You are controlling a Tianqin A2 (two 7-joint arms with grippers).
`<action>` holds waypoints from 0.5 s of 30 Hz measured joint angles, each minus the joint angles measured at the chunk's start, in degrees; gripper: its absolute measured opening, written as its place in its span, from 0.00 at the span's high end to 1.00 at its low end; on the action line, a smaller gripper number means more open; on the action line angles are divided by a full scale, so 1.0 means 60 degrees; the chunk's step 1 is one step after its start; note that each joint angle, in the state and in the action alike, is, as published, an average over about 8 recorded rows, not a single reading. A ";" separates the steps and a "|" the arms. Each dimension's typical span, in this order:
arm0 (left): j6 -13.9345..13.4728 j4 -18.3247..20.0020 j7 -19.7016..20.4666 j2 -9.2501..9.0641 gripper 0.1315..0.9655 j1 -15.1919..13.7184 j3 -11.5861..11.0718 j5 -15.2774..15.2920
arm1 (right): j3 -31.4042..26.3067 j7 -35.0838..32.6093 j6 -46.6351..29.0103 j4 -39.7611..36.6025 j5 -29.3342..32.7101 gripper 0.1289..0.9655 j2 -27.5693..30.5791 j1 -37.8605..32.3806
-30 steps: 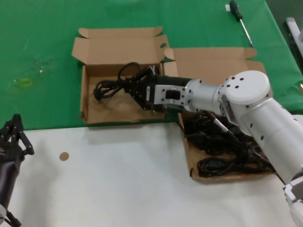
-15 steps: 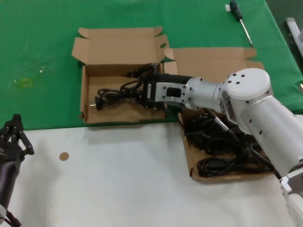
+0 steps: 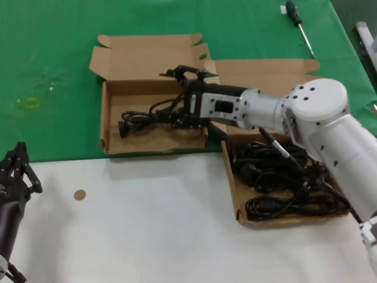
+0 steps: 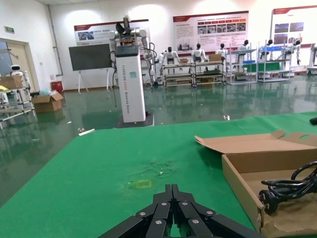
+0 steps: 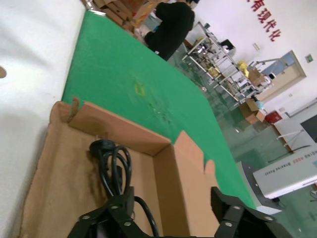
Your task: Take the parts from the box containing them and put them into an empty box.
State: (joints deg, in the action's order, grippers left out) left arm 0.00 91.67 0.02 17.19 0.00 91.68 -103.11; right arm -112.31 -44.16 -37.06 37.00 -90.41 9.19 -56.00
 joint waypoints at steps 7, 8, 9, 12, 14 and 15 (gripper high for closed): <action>0.0000 0.0000 0.0000 0.0000 0.98 0.0000 0.0000 0.0000 | 0.0021 0.0990 0.0053 0.1043 0.0085 0.42 0.0503 0.0317; 0.0000 0.0000 0.0000 0.0000 0.98 0.0000 0.0000 0.0000 | 0.0029 0.1071 0.0058 0.1140 0.0085 0.39 0.0548 0.0350; 0.0000 0.0000 0.0000 0.0000 0.98 0.0000 0.0000 0.0000 | 0.0037 0.1134 0.0061 0.1217 0.0085 0.36 0.0584 0.0376; 0.0000 0.0000 0.0000 0.0000 0.98 0.0000 0.0000 0.0000 | 0.0046 0.1212 0.0064 0.1312 0.0083 0.36 0.0629 0.0409; 0.0000 0.0000 0.0000 0.0000 0.98 0.0000 0.0000 0.0000 | 0.0047 0.1221 0.0065 0.1324 0.0082 0.33 0.0634 0.0413; 0.0000 0.0000 0.0000 0.0000 0.98 0.0000 0.0000 0.0000 | 0.0048 0.1222 0.0065 0.1326 0.0082 0.31 0.0635 0.0414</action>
State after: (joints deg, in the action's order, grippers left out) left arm 0.00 91.67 0.02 17.19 0.00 91.68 -103.11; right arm -112.02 -36.83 -36.67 44.95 -89.92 13.00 -53.52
